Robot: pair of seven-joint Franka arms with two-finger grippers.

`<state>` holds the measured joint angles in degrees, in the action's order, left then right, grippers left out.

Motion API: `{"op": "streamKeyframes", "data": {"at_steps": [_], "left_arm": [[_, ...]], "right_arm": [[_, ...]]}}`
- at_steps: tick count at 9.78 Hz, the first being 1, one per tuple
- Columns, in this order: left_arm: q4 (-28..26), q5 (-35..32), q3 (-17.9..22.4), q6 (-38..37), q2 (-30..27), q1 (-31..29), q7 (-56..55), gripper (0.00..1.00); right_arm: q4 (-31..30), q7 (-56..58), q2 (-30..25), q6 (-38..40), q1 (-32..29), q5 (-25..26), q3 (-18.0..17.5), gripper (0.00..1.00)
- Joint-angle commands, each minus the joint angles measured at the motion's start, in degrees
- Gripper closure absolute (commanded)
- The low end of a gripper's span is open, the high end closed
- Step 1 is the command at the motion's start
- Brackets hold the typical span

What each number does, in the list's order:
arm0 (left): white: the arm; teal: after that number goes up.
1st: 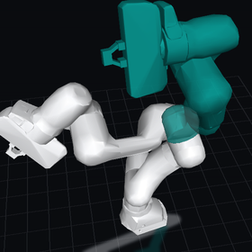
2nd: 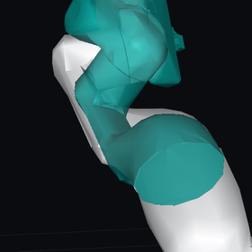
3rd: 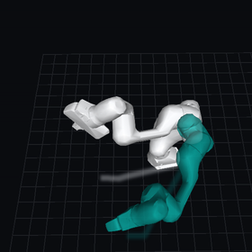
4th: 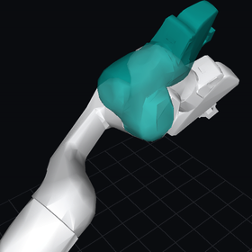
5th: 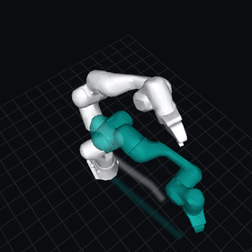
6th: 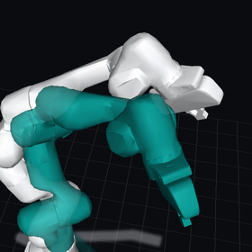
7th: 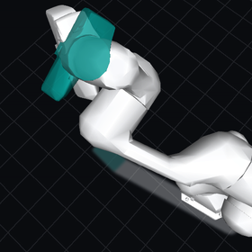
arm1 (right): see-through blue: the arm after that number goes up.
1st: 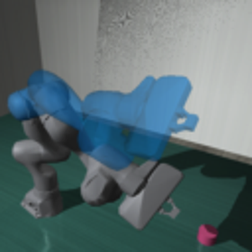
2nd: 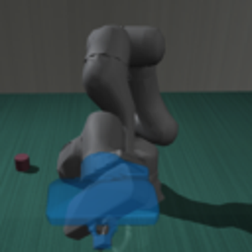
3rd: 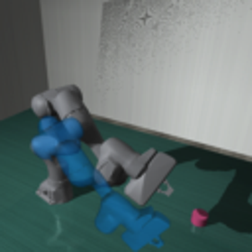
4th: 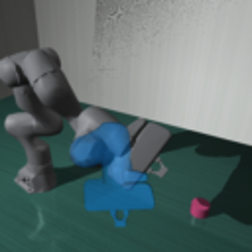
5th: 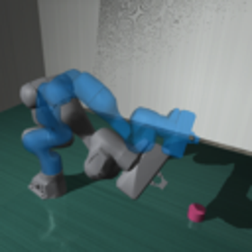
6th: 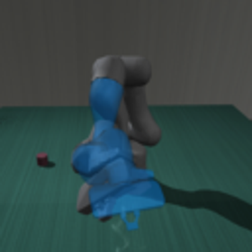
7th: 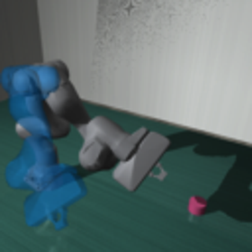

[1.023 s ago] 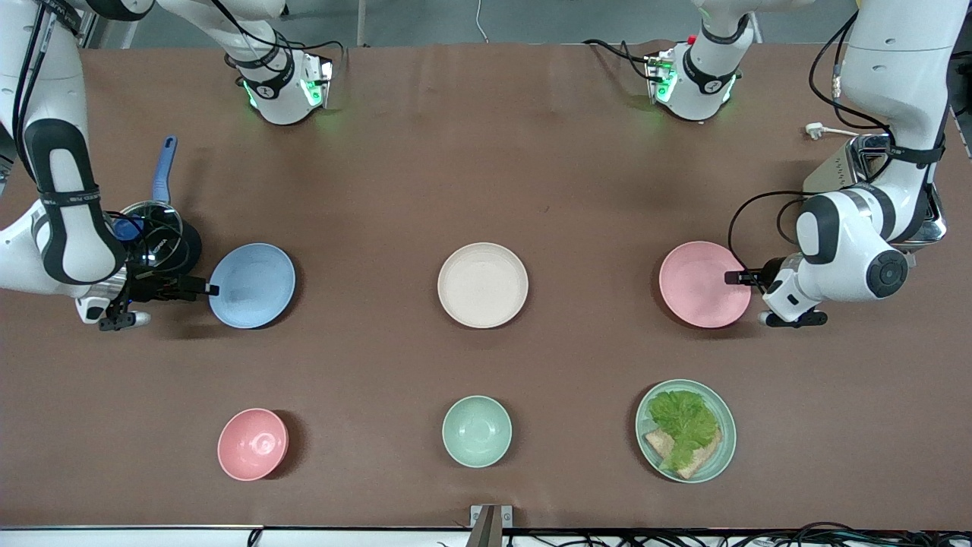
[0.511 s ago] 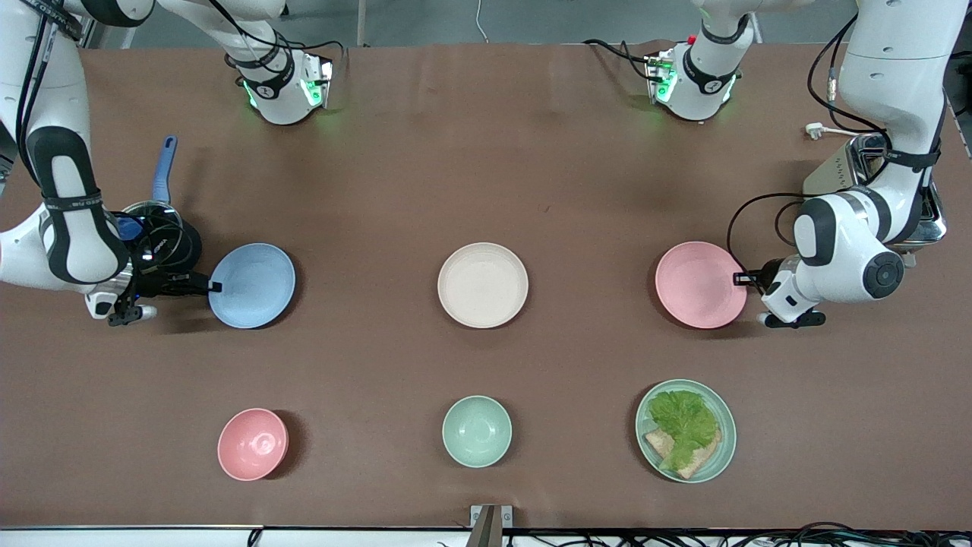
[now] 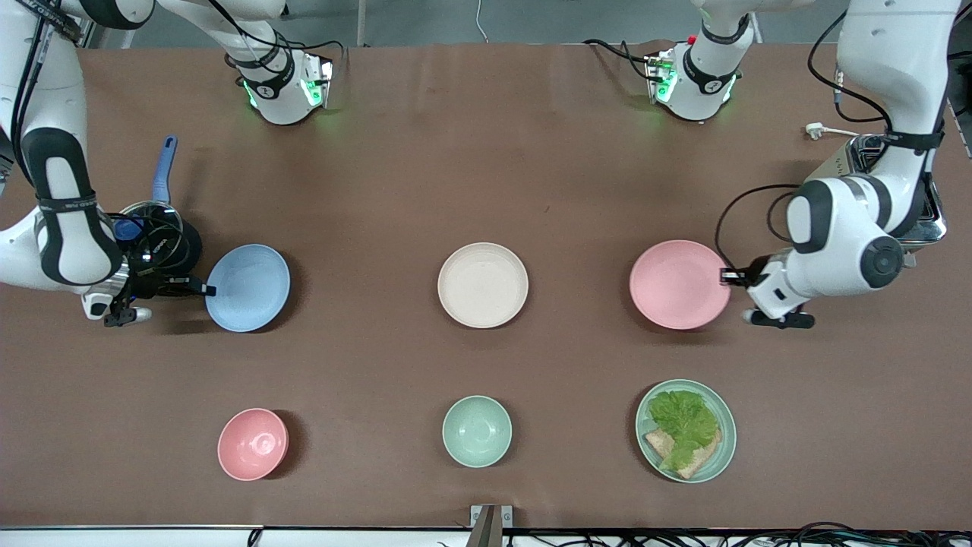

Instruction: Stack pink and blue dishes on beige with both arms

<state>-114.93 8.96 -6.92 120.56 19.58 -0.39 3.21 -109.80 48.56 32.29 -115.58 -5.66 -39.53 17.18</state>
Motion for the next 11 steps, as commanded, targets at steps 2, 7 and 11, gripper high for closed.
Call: {"op": "streamKeyframes", "data": {"at_steps": [2, 7, 11], "left_arm": [[2.94, -0.35, -15.44, 0.11, 3.60, 0.21, -19.84, 1.00], [17.69, -13.58, -30.50, 1.61, 20.02, 2.41, -50.00, 0.99], [19.92, -18.81, -32.72, 2.39, 23.56, 5.40, -59.01, 0.99]], "right_arm": [[9.93, -1.80, -1.17, 8.07, 1.79, 4.18, 4.96, 1.00], [12.86, -22.40, -10.13, 9.93, 4.60, 12.18, 0.68, 0.99], [12.51, -47.17, -14.44, 9.58, 4.96, 18.95, -12.58, 0.99]]}}
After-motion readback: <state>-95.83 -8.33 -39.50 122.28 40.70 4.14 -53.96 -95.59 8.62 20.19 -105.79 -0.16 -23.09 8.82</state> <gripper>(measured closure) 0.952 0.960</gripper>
